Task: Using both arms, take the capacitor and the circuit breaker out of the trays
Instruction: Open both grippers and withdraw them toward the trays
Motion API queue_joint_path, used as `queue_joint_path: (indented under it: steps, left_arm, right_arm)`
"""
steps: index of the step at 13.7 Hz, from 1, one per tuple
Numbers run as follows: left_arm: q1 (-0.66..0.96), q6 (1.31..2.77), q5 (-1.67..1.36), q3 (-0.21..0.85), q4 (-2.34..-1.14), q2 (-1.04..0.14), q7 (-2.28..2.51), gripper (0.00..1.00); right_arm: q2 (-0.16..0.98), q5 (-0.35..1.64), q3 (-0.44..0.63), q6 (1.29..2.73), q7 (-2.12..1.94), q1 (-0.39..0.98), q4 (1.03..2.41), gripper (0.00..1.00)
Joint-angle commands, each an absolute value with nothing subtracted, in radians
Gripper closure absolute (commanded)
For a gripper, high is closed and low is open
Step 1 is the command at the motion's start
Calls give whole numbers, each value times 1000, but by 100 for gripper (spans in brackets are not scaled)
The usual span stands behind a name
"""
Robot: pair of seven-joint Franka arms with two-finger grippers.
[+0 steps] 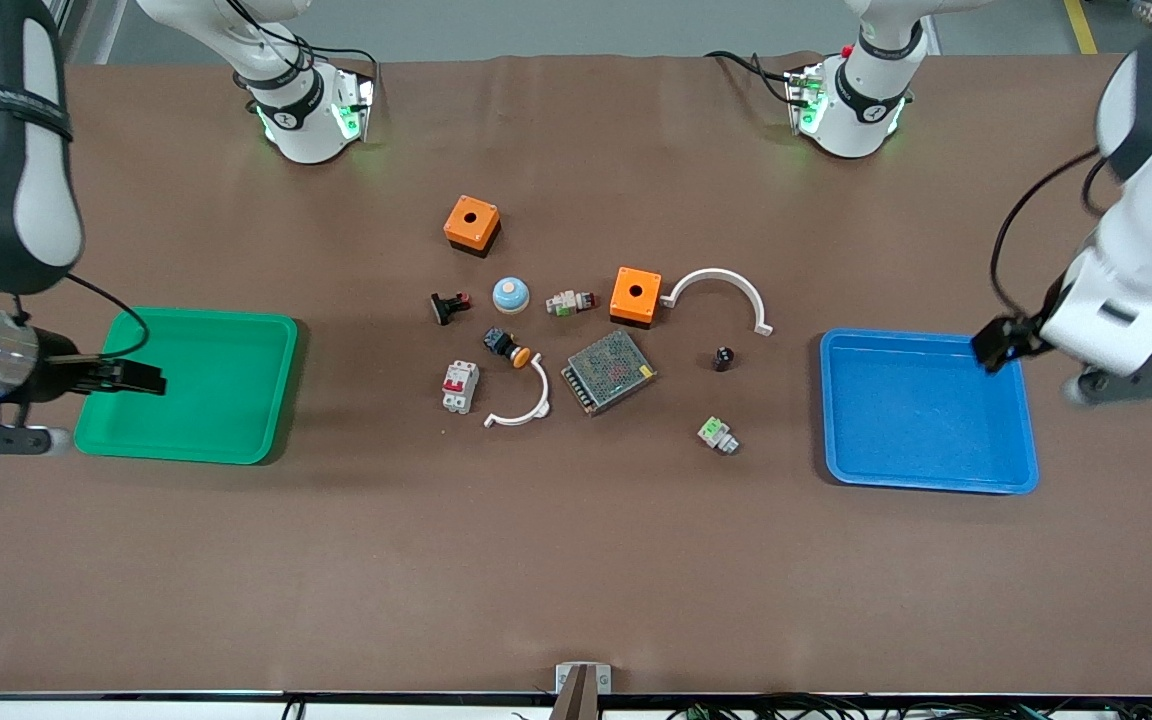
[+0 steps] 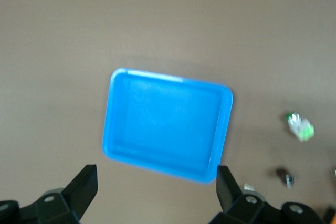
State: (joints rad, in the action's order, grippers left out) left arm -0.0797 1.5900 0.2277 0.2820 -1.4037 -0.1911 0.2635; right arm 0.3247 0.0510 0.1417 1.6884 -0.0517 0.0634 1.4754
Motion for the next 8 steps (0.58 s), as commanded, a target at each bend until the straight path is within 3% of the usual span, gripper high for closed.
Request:
queue_joint_path:
  steps: [1,8]
  left_arm:
    - [-52,1522,134,175,-1482,-66,149,0]
    - [-44,1511,29,104,-1672,144,63,0]
  right_arm:
    - [321,32,121,1631,-54,38,1402,0]
    - [310,55,117,1580,-51,-17,1379,0]
